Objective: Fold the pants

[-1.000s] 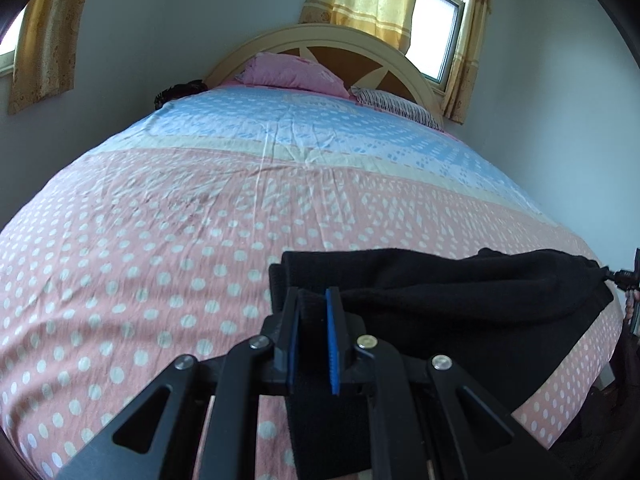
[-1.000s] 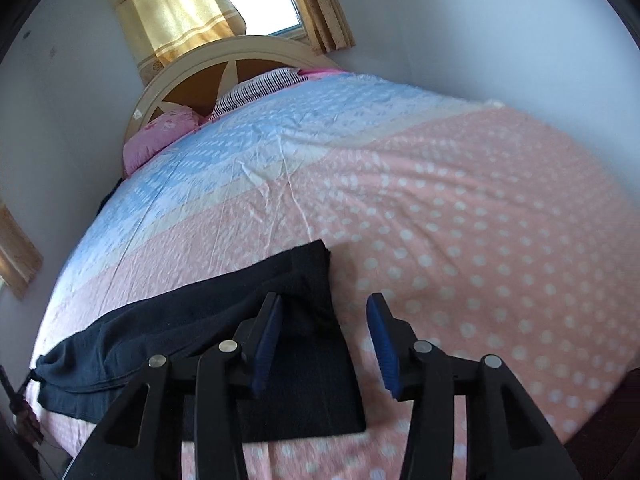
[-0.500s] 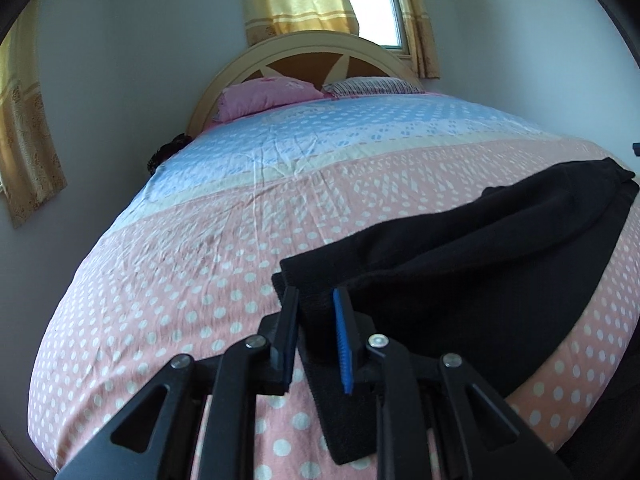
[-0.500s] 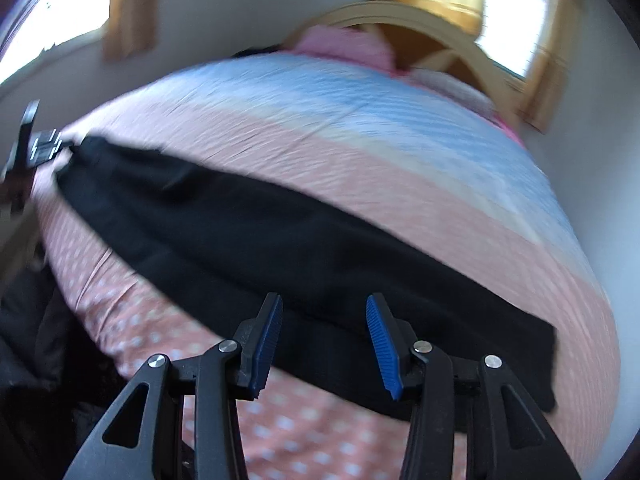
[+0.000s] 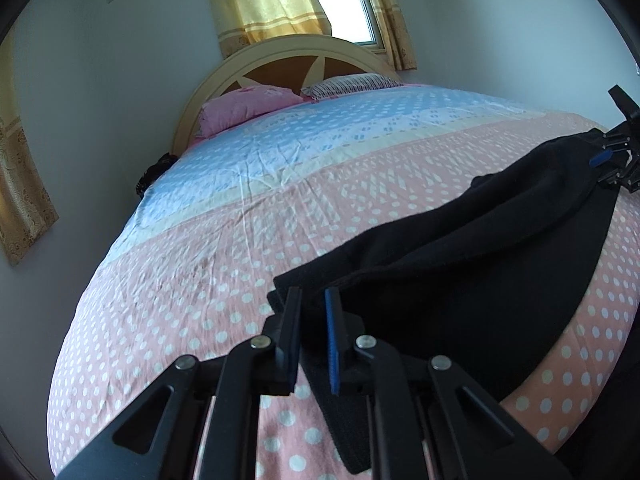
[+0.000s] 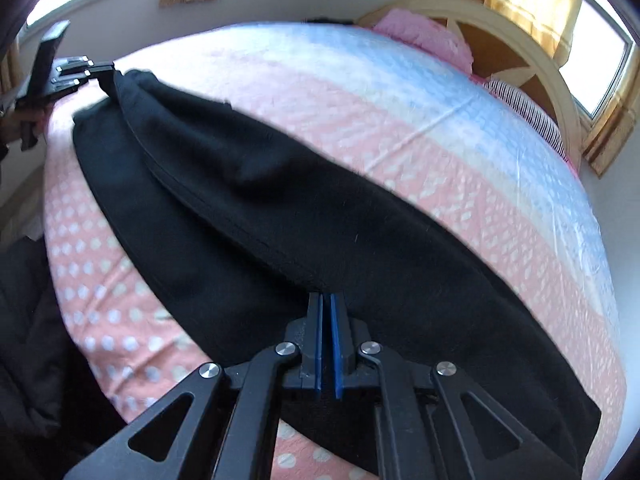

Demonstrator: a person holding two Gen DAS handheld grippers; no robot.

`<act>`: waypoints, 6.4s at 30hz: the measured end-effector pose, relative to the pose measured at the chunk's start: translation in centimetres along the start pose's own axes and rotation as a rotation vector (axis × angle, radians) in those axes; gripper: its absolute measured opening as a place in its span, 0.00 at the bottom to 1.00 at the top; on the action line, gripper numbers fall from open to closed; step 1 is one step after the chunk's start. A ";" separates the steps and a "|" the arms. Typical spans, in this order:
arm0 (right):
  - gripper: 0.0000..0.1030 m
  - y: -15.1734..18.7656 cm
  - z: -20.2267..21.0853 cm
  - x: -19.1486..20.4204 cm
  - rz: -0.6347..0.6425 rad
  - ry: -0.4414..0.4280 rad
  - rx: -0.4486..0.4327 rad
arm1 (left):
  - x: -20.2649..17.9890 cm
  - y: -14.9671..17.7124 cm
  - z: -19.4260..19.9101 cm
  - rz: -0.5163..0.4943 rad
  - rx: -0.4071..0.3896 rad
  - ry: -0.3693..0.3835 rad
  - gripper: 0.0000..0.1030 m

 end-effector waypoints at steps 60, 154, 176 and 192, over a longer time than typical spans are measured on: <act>0.48 -8.8 2.8 2.1 -0.123 -0.291 -0.170 | -7.6 0.7 0.1 0.106 0.008 0.299 0.38; 0.28 17.3 1.5 -14.5 -1.033 -0.327 -0.226 | -19.4 -5.0 -2.2 0.142 0.068 0.367 0.85; 0.35 25.7 3.6 -25.2 -1.354 -0.160 -0.322 | -31.1 -9.7 -4.4 -0.063 0.205 0.373 1.00; 0.02 27.0 6.4 -25.2 -1.359 -0.089 -0.368 | -30.6 -9.3 -4.1 -0.015 0.171 0.420 1.00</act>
Point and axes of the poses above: each gripper's, at about its wrist camera, not at the fingertips, and z roughly against the way its jaws point, x to its left, y to its underside, the point moved 8 cm from there along -z, roughly the way its jaws point, and after that the axes turned 10 degrees about x, right-handed, at the moved point
